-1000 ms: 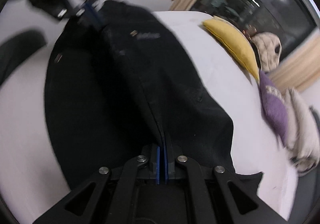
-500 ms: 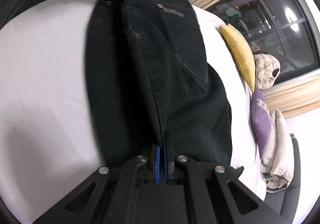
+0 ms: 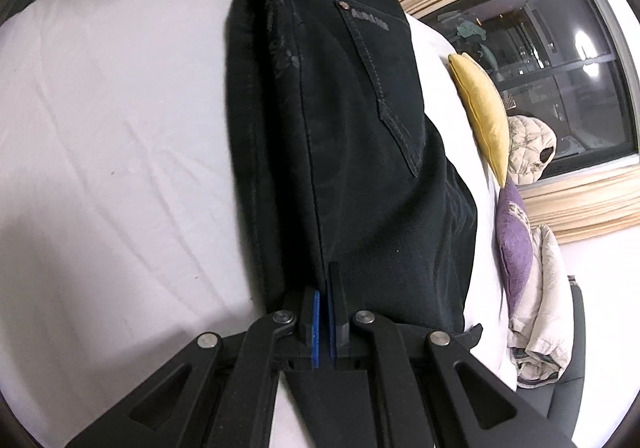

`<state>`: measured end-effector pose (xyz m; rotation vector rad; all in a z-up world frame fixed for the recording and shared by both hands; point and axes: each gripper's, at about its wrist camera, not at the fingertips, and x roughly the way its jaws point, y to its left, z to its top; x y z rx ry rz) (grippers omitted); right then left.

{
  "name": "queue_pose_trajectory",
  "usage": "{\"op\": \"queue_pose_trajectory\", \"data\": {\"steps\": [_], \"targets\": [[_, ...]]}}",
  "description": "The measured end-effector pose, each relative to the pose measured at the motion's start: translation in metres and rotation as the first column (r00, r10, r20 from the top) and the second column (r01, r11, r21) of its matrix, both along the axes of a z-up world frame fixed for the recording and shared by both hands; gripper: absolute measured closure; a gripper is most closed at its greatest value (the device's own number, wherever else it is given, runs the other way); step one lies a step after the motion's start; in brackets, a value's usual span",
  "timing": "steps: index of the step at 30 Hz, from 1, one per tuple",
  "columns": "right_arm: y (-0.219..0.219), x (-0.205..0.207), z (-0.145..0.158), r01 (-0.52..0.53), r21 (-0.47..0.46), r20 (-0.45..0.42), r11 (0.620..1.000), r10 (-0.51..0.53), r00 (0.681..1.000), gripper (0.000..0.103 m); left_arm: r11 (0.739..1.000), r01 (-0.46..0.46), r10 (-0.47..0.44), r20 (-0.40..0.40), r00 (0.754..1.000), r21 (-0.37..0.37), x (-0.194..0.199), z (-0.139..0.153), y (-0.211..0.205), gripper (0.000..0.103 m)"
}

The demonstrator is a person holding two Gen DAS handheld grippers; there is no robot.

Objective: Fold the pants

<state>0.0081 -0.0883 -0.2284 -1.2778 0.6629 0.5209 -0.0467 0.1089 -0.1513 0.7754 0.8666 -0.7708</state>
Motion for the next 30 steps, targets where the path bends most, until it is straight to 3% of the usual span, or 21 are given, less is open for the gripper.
{"op": "queue_pose_trajectory", "data": {"steps": [12, 16, 18, 21, 23, 24, 27, 30], "targets": [[0.005, -0.007, -0.017, -0.005, -0.036, 0.016, 0.999, 0.005, 1.0, 0.097, 0.999, -0.047, 0.047, 0.002, 0.999, -0.013, 0.018, -0.015, -0.005, 0.092], [0.001, -0.014, -0.019, -0.007, -0.035, 0.067, 0.999, 0.01, 0.998, 0.096, 0.997, -0.077, 0.077, -0.012, 0.997, 0.0, 0.02, -0.012, -0.006, 0.084], [0.0, -0.015, -0.011, 0.017, -0.015, 0.057, 1.0, -0.016, 0.998, 0.094, 0.995, -0.096, 0.095, -0.057, 0.994, -0.011, 0.021, -0.006, -0.004, 0.072], [-0.007, -0.014, 0.01, 0.067, 0.063, 0.011, 0.996, -0.068, 0.998, 0.083, 0.993, -0.109, 0.105, -0.09, 0.99, -0.049, 0.021, 0.011, 0.0, 0.045], [-0.011, -0.012, 0.027, 0.106, 0.121, -0.005, 0.987, -0.106, 0.994, 0.051, 0.987, -0.135, 0.126, -0.097, 0.987, -0.088, 0.027, 0.025, 0.001, 0.045], [-0.012, -0.01, 0.035, 0.121, 0.159, -0.011, 0.98, -0.121, 0.993, 0.049, 0.982, -0.151, 0.14, -0.099, 0.985, -0.115, 0.029, 0.031, 0.002, 0.045], [-0.017, 0.011, 0.073, 0.24, 0.372, -0.113, 0.897, -0.213, 0.97, 0.049, 0.944, -0.204, 0.183, -0.102, 0.978, -0.261, 0.051, 0.054, -0.011, 0.045], [-0.023, 0.04, 0.092, 0.366, 0.575, -0.272, 0.732, -0.251, 0.929, 0.049, 0.902, -0.263, 0.249, -0.085, 0.965, -0.342, 0.077, 0.056, -0.035, 0.045]]}}
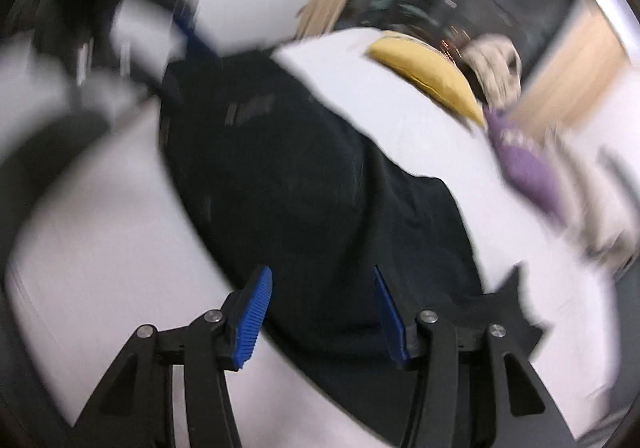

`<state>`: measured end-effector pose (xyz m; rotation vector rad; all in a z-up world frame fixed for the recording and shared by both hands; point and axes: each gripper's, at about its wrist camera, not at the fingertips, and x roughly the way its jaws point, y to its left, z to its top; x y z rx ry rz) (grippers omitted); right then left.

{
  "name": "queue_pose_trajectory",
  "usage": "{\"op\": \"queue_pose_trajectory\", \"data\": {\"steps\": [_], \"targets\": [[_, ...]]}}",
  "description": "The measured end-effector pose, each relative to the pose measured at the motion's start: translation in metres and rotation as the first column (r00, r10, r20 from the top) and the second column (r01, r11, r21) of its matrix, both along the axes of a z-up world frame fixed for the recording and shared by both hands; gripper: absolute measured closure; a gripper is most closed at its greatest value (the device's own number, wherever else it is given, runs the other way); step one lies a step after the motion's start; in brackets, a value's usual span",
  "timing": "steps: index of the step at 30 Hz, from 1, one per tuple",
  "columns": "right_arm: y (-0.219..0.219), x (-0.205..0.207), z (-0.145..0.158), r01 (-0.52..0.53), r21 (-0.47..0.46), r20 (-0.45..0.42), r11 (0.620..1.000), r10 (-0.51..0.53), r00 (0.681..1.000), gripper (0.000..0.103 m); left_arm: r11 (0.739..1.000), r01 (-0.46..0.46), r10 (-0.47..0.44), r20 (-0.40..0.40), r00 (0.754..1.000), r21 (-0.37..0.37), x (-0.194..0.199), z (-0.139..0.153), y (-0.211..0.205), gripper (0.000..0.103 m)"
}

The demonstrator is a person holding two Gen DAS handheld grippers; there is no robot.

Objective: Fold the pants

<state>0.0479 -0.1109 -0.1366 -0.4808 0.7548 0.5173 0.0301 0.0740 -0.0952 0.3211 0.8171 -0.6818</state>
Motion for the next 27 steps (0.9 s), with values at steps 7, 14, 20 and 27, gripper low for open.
{"op": "queue_pose_trajectory", "data": {"steps": [7, 14, 20, 27], "targets": [[-0.03, 0.043, -0.069, 0.229, 0.105, -0.271, 0.968, -0.193, 0.943, 0.05, 0.988, -0.138, 0.146, -0.126, 0.981, 0.075, 0.044, -0.089, -0.03, 0.045], [-0.046, 0.033, -0.021, 0.226, 0.252, -0.227, 0.941, -0.17, 0.959, 0.05, 0.986, -0.166, 0.166, -0.064, 0.984, 0.007, 0.048, -0.051, -0.035, 0.045], [-0.036, 0.1, -0.046, 0.298, 0.297, -0.315, 0.907, -0.201, 0.927, 0.042, 0.965, -0.255, 0.261, -0.145, 0.954, 0.056, 0.094, -0.088, -0.046, 0.043], [-0.074, 0.086, -0.041, 0.422, 0.25, -0.351, 0.871, -0.325, 0.878, 0.062, 0.964, -0.265, 0.263, -0.094, 0.96, -0.016, 0.083, -0.06, -0.047, 0.043]]}}
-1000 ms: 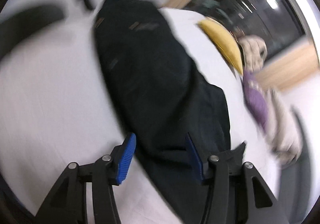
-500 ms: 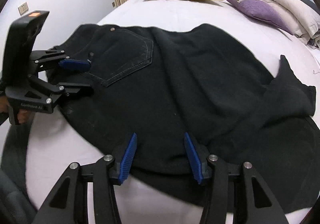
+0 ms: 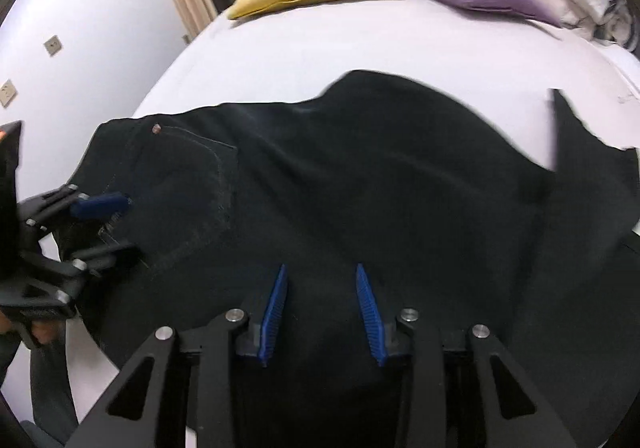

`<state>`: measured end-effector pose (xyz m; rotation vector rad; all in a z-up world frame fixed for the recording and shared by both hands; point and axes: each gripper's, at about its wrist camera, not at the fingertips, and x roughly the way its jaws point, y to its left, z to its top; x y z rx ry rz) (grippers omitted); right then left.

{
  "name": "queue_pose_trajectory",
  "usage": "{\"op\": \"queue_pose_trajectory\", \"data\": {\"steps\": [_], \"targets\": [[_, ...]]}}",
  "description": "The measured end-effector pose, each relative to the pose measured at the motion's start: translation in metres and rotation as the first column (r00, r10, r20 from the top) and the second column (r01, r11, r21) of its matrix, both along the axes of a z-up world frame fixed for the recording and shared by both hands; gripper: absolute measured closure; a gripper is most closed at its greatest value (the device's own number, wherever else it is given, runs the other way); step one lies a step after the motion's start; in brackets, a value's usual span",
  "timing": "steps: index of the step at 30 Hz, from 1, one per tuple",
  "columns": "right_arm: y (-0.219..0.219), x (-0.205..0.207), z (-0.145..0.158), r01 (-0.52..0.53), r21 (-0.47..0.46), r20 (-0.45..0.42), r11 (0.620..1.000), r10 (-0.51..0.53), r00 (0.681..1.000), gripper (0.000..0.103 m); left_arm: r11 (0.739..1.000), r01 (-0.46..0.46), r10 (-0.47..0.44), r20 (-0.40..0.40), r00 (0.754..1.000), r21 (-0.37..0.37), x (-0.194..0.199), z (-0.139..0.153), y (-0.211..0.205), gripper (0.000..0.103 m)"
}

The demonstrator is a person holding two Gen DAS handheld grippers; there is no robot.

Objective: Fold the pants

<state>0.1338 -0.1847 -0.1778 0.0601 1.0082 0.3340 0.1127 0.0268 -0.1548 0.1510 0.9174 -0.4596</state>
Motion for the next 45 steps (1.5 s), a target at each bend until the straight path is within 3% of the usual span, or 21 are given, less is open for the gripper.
{"op": "queue_pose_trajectory", "data": {"steps": [2, 4, 5, 6, 7, 11, 17, 21, 27, 31, 33, 37, 40, 42, 45], "targets": [[-0.022, -0.004, 0.025, 0.028, 0.093, 0.055, 0.995, -0.034, 0.998, 0.041, 1.0, -0.024, 0.024, 0.035, 0.999, -0.002, 0.009, 0.011, -0.002, 0.042], [-0.059, 0.007, 0.052, 0.141, 0.114, 0.12, 0.983, -0.155, 0.981, 0.029, 0.998, -0.066, 0.066, 0.02, 0.998, -0.007, 0.02, 0.008, -0.001, 0.041], [-0.077, 0.016, 0.059, 0.194, 0.107, 0.127, 0.975, -0.207, 0.97, 0.027, 0.996, -0.086, 0.086, -0.018, 0.996, 0.012, 0.028, -0.004, -0.002, 0.04], [-0.097, 0.027, 0.065, 0.25, 0.088, 0.125, 0.964, -0.26, 0.957, 0.027, 0.994, -0.099, 0.103, -0.086, 0.991, 0.051, 0.036, -0.024, -0.002, 0.038], [-0.118, 0.041, 0.07, 0.308, 0.054, 0.119, 0.95, -0.312, 0.942, 0.027, 0.993, -0.107, 0.112, -0.092, 0.989, 0.057, 0.035, -0.036, 0.008, 0.036], [-0.171, 0.1, 0.076, 0.425, -0.054, 0.081, 0.904, -0.42, 0.904, 0.027, 0.99, -0.112, 0.116, -0.045, 0.992, 0.08, 0.035, -0.037, 0.003, 0.035], [-0.158, 0.188, 0.042, 0.397, -0.236, -0.01, 0.887, -0.41, 0.912, 0.03, 0.992, -0.112, 0.115, -0.053, 0.992, 0.052, 0.037, -0.038, 0.009, 0.035], [-0.171, 0.218, 0.015, 0.446, -0.339, -0.057, 0.829, -0.491, 0.869, 0.034, 0.993, -0.11, 0.112, -0.046, 0.993, 0.041, 0.02, -0.043, 0.012, 0.035], [-0.17, 0.23, -0.006, 0.442, -0.337, -0.121, 0.831, -0.504, 0.855, 0.034, 0.993, -0.11, 0.111, -0.035, 0.993, 0.038, 0.013, -0.044, 0.015, 0.035], [-0.164, 0.227, 0.01, 0.463, -0.277, -0.117, 0.842, -0.508, 0.854, 0.033, 0.993, -0.111, 0.112, -0.031, 0.993, 0.037, 0.011, -0.043, 0.015, 0.034], [-0.155, 0.226, 0.017, 0.455, -0.34, -0.082, 0.823, -0.508, 0.858, 0.033, 0.993, -0.112, 0.113, -0.028, 0.993, 0.038, 0.01, -0.043, 0.015, 0.034], [-0.161, 0.232, -0.005, 0.421, -0.416, -0.143, 0.806, -0.515, 0.845, 0.033, 0.993, -0.113, 0.114, -0.026, 0.993, 0.035, 0.008, -0.042, 0.015, 0.034], [-0.162, 0.243, -0.019, 0.432, -0.412, -0.171, 0.802, -0.534, 0.828, 0.033, 0.993, -0.113, 0.114, -0.026, 0.993, 0.033, 0.007, -0.041, 0.016, 0.034], [-0.158, 0.247, -0.018, 0.413, -0.398, -0.175, 0.819, -0.509, 0.843, 0.047, 0.993, -0.113, 0.114, -0.025, 0.993, 0.032, 0.006, -0.041, 0.016, 0.034], [-0.155, 0.256, -0.014, 0.393, -0.384, -0.183, 0.836, -0.486, 0.854, 0.077, 0.993, -0.114, 0.115, -0.023, 0.993, 0.032, 0.006, -0.041, 0.015, 0.034]]}}
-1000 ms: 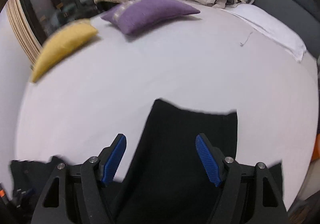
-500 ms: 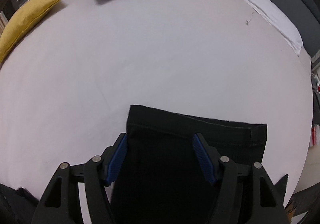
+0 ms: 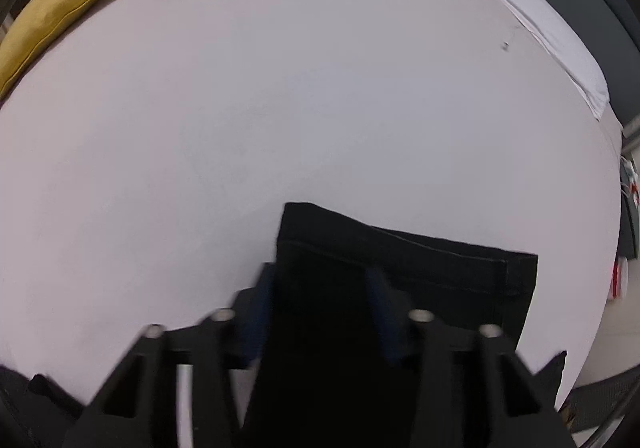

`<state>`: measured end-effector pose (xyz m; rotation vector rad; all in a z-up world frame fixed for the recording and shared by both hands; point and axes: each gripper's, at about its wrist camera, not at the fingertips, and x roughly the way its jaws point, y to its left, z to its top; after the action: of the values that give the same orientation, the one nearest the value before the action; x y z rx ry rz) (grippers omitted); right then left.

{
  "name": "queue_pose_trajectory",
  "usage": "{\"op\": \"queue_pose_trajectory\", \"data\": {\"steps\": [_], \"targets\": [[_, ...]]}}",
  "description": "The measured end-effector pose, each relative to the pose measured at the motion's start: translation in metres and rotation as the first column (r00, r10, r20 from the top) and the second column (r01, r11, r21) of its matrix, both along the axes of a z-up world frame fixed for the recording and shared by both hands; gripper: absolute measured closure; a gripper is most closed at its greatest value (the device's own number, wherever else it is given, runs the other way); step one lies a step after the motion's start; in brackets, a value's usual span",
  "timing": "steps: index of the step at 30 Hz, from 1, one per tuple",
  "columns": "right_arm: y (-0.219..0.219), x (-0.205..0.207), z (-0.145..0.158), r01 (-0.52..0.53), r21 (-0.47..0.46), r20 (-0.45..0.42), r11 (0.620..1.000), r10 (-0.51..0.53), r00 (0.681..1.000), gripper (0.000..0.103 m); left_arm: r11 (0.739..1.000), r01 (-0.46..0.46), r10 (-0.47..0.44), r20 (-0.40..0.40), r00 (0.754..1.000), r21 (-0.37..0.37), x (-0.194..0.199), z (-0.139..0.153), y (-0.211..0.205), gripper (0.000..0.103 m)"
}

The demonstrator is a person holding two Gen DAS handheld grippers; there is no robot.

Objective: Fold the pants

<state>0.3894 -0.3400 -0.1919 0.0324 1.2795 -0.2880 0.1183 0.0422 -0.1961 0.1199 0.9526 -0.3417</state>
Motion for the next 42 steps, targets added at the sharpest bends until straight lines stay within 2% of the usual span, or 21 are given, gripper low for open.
{"op": "queue_pose_trajectory", "data": {"steps": [2, 7, 10, 14, 18, 20, 23, 24, 27, 32, 39, 41, 42], "targets": [[-0.007, -0.002, 0.004, 0.016, 0.047, 0.016, 0.999, -0.017, 1.0, 0.088, 1.0, 0.0, 0.0, 0.0, 1.0, 0.001, 0.0, 0.0, 0.0, 0.034], [-0.033, -0.027, 0.029, 0.063, 0.128, 0.134, 0.99, -0.08, 0.988, 0.092, 1.0, 0.0, 0.0, 0.001, 1.0, 0.007, -0.001, 0.0, 0.0, 0.034], [-0.056, -0.063, 0.054, 0.09, 0.209, 0.248, 0.974, -0.141, 0.958, 0.093, 1.0, -0.002, 0.002, 0.0, 1.0, 0.009, 0.0, 0.001, -0.001, 0.034], [-0.097, -0.126, 0.072, 0.145, 0.282, 0.367, 0.948, -0.247, 0.897, 0.094, 1.0, -0.005, 0.005, 0.001, 1.0, 0.019, 0.0, 0.002, -0.003, 0.034], [-0.152, -0.213, 0.075, 0.248, 0.386, 0.443, 0.889, -0.414, 0.795, 0.094, 1.0, -0.013, 0.013, 0.001, 1.0, 0.02, 0.002, 0.003, -0.003, 0.034], [-0.174, -0.251, 0.069, 0.3, 0.416, 0.45, 0.858, -0.481, 0.752, 0.094, 1.0, -0.024, 0.025, -0.003, 1.0, 0.018, 0.003, 0.004, -0.003, 0.034], [-0.194, -0.303, 0.048, 0.37, 0.483, 0.416, 0.793, -0.58, 0.7, 0.094, 0.999, -0.047, 0.047, -0.014, 0.999, 0.018, 0.006, 0.005, -0.004, 0.031], [-0.201, -0.321, 0.032, 0.4, 0.512, 0.39, 0.76, -0.62, 0.681, 0.094, 0.998, -0.052, 0.052, -0.017, 0.999, 0.024, 0.007, 0.005, -0.005, 0.03], [-0.203, -0.345, -0.001, 0.445, 0.542, 0.349, 0.712, -0.673, 0.652, 0.094, 0.997, -0.071, 0.072, -0.028, 0.997, 0.039, 0.01, 0.006, -0.009, 0.027], [-0.202, -0.364, -0.018, 0.451, 0.556, 0.35, 0.698, -0.689, 0.634, 0.095, 0.994, -0.098, 0.1, -0.05, 0.994, 0.043, 0.012, 0.007, -0.01, 0.023], [-0.205, -0.386, 0.002, 0.424, 0.565, 0.412, 0.708, -0.687, 0.599, 0.096, 0.992, -0.118, 0.12, -0.054, 0.991, 0.045, 0.015, 0.007, -0.011, 0.022], [-0.21, -0.391, -0.002, 0.434, 0.57, 0.399, 0.698, -0.697, 0.596, 0.097, 0.992, -0.118, 0.121, -0.049, 0.992, 0.046, 0.014, 0.006, -0.011, 0.021], [-0.214, -0.393, -0.009, 0.45, 0.579, 0.376, 0.68, -0.713, 0.592, 0.097, 0.992, -0.118, 0.12, -0.045, 0.992, 0.047, 0.014, 0.006, -0.011, 0.021]]}}
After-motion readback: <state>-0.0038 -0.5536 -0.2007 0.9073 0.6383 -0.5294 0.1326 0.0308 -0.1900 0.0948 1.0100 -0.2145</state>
